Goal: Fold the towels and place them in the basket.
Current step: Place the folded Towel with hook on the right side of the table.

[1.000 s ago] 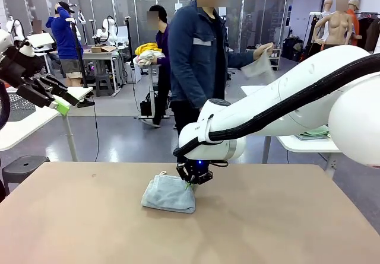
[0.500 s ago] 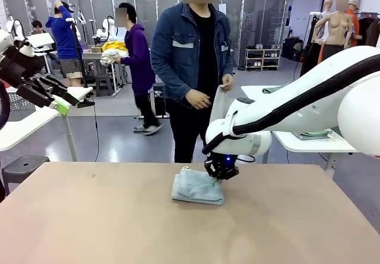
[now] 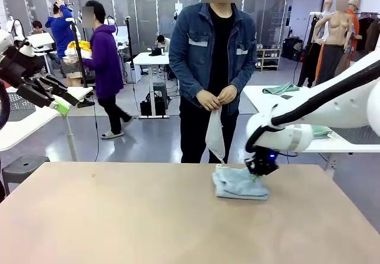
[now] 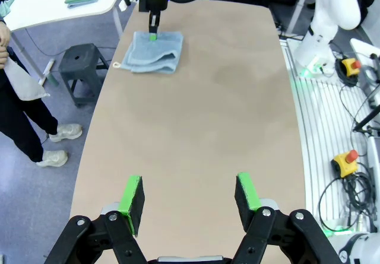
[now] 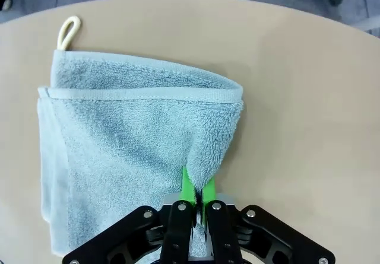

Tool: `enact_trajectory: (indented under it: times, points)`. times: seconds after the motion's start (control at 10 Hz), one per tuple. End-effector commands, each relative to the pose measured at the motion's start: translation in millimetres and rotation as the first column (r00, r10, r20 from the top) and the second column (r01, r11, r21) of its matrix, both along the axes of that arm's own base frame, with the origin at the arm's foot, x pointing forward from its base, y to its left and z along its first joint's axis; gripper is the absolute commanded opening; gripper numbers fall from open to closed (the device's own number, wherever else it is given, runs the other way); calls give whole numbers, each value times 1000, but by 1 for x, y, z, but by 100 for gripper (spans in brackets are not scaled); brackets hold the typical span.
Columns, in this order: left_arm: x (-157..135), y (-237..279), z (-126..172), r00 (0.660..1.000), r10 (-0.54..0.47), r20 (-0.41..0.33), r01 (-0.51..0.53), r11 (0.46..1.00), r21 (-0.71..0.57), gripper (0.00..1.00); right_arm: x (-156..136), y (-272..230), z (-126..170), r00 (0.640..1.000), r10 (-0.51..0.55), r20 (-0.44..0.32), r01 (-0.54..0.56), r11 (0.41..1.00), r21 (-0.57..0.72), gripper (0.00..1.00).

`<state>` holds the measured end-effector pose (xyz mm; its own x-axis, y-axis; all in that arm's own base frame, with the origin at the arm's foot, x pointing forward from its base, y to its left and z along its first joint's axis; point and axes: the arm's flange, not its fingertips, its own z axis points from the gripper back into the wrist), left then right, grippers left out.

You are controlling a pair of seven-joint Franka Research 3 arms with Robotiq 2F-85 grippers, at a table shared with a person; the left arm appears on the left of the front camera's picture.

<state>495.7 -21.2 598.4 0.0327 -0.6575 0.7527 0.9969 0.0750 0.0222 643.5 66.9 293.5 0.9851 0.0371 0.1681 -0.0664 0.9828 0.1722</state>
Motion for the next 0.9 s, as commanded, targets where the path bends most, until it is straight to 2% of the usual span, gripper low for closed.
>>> enact_trajectory:
  times: [0.0, 0.3, 0.7, 0.8]
  points:
    - [-3, -1, 0, 1000, 0, 7, 0, 1000, -5, 78, -5, -60, -33, 999, 37, -35, -39, 998, -54, 5]
    - [-3, -1, 0, 1000, 0, 7, 0, 1000, -5, 78, 11, -137, -42, 996, 90, -13, -91, 992, -89, 5]
    - [-3, -1, 0, 1000, 0, 7, 0, 1000, -5, 78, 26, -174, -43, 992, 121, -37, -124, 986, -108, 5]
    - [-3, -1, 0, 1000, 0, 7, 0, 1000, -5, 78, 25, -176, -41, 992, 121, -47, -126, 986, -113, 9]
